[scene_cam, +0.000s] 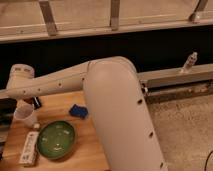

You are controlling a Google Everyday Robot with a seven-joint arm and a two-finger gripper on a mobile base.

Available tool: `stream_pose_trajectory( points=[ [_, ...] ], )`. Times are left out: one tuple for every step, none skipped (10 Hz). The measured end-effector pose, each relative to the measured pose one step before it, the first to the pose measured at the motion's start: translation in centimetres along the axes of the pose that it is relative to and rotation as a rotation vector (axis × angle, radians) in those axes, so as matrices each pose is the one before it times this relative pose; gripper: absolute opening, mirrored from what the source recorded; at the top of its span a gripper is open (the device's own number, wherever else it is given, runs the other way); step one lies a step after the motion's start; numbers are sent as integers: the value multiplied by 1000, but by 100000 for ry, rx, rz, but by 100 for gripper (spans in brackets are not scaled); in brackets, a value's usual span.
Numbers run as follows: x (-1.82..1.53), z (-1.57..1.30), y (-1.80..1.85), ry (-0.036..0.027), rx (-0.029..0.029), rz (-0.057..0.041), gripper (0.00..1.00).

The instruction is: Place the pepper in the ceramic cup

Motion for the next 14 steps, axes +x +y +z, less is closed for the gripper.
stream_pose_trajectory(
  points=[
    [382, 677, 329, 1406, -1695, 1247, 0],
    [377, 587, 220, 1320, -1506, 845, 0],
    [459, 595, 171, 1650, -1491, 974, 0],
    [460, 567, 302, 1597, -1523, 885, 0],
    [268, 259, 112, 914, -918, 661, 0],
    [244, 169, 251, 809, -1049, 518, 0],
    [239, 86, 348, 482, -1389, 382, 0],
    [157, 1, 377, 131, -1200, 219, 0],
    [159, 12, 246, 151, -802, 161, 0],
    [234, 50, 327, 269, -1059, 147, 0],
    [346, 134, 160, 730, -1596, -59, 0],
    [-2, -39, -90, -58, -92, 168, 0],
    [11, -7, -82, -4, 70, 91, 4],
    [-6, 15, 83, 24, -77, -72, 11]
  ],
)
